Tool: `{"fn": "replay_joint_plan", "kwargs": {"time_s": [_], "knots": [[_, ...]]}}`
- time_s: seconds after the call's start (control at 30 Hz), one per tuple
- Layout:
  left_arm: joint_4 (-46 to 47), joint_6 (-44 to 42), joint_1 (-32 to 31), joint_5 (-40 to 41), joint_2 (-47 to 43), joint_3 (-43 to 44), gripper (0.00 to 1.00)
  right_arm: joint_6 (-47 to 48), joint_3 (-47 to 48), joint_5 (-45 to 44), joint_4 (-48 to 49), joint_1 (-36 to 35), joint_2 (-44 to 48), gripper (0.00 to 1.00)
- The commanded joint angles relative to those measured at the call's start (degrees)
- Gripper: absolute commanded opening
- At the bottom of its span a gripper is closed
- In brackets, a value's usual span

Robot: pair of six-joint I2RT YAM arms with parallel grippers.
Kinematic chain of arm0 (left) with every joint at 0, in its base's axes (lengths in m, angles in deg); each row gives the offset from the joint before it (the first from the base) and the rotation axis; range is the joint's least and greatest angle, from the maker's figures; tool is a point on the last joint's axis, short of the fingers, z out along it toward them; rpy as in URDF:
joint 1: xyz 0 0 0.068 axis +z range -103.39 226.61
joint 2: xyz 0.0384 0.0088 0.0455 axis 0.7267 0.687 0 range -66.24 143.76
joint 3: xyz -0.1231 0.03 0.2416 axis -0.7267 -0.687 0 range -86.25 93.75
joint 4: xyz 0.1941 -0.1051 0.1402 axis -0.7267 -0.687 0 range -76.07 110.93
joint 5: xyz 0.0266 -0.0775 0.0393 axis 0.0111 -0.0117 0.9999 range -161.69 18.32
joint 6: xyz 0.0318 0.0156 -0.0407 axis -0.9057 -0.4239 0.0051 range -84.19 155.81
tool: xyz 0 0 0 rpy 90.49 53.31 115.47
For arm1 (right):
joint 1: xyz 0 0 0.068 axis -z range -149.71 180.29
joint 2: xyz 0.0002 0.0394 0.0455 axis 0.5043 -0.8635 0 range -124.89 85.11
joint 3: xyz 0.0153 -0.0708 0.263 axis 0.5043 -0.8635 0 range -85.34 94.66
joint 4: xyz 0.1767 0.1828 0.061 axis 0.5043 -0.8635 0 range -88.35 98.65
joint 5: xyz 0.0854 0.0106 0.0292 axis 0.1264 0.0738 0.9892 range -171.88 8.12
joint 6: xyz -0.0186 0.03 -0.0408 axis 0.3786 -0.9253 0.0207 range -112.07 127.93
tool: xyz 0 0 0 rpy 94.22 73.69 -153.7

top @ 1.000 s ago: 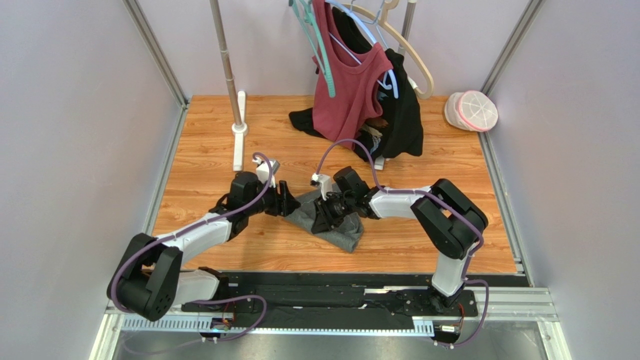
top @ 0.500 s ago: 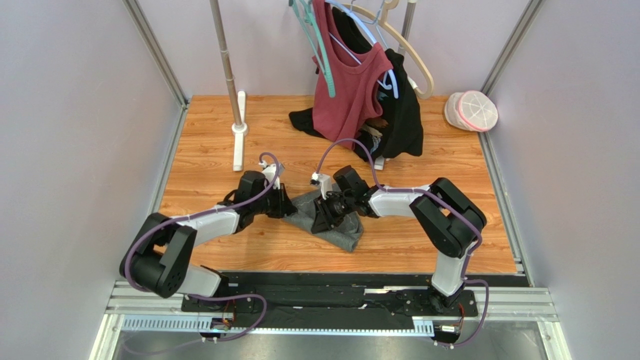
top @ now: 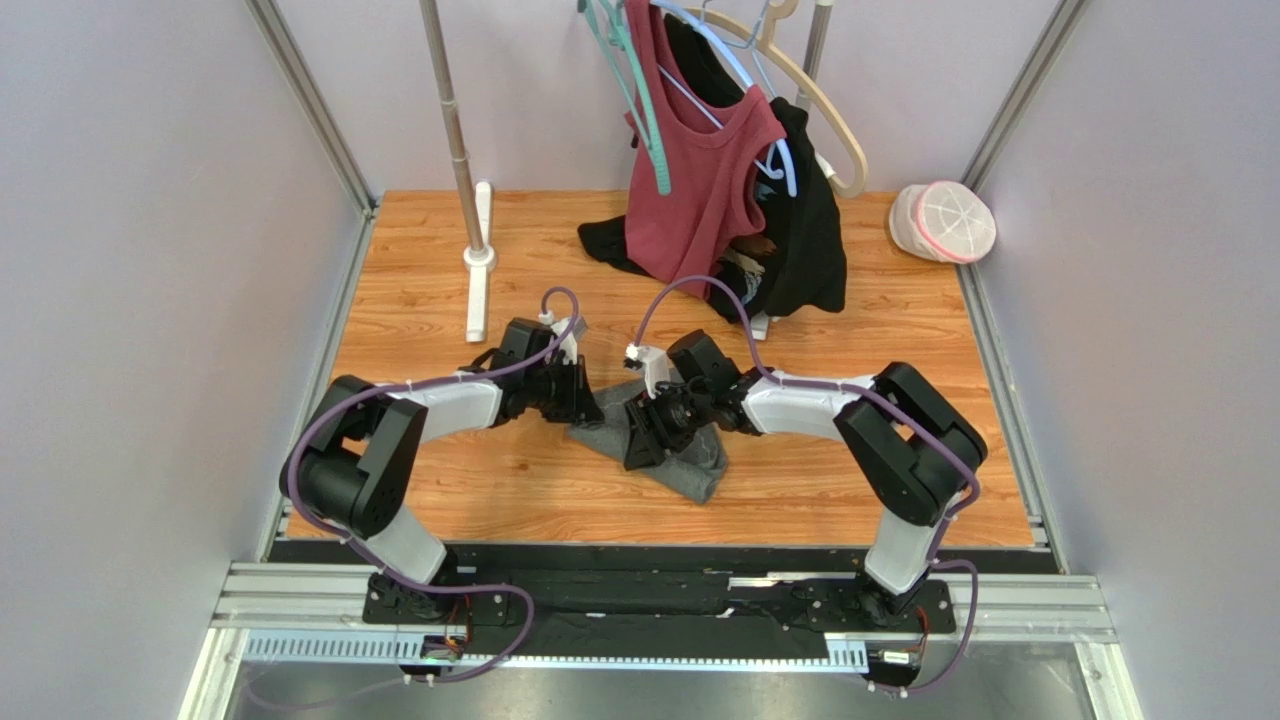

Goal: Fold the napkin, place the utensils inside, and roll it up
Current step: Roll the napkin with the utensil

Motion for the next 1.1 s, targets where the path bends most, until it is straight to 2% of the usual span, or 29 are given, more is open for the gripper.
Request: {"fn": "replay_joint_plan", "kwargs": {"time_s": [0.0, 0.27, 0.5, 0.8, 1.07], "knots": [[-5.38, -3.36, 0.15, 1.67, 0.74, 2.29, 0.01, 0.86, -0.02, -6.17, -5.54, 0.16, 5.8, 0.61], [-7.4, -4.77, 0.24, 0.88, 1.53, 3.69, 0.01, 4.1, -0.89, -19.09, -8.09, -1.24, 16.44, 0.64], [-8.02, -4.86, 0.24, 1.05, 2.32, 4.4, 0.01, 9.38, -2.3, -30.85, -7.48, -11.33, 19.35, 0.64], [-9.25, -4.69, 0.24, 1.14, 3.2, 5.36, 0.0, 11.58, -1.86, -34.04, -5.63, -16.45, 14.17, 0.63], [-9.86, -4.86, 0.24, 1.14, 2.58, 5.71, 0.0, 13.08, -2.21, -34.48, -4.93, -16.89, 10.92, 0.63]]}}
